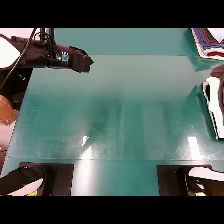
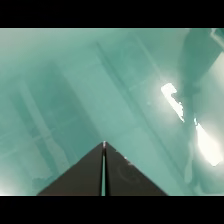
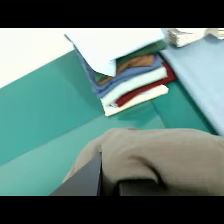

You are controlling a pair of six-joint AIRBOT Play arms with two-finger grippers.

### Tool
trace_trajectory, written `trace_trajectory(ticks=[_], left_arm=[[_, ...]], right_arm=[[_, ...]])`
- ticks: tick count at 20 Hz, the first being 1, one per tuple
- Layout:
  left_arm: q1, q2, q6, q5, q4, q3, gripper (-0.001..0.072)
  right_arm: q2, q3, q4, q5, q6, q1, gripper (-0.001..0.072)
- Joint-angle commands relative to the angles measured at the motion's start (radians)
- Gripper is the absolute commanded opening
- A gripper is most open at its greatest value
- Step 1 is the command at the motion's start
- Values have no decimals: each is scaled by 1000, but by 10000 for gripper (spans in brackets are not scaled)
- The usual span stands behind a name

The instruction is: Fold the shirts.

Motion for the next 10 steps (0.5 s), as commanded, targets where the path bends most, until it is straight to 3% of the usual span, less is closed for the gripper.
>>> trace_trajectory(ticks=[1,10], left_arm=[[0,0,4,-2,0,0,24],[0,0,4,-2,0,0,25]], right_arm=[[110,-115,-5,59,0,-88,16],[359,-562,-399,158,0,-253,18]])
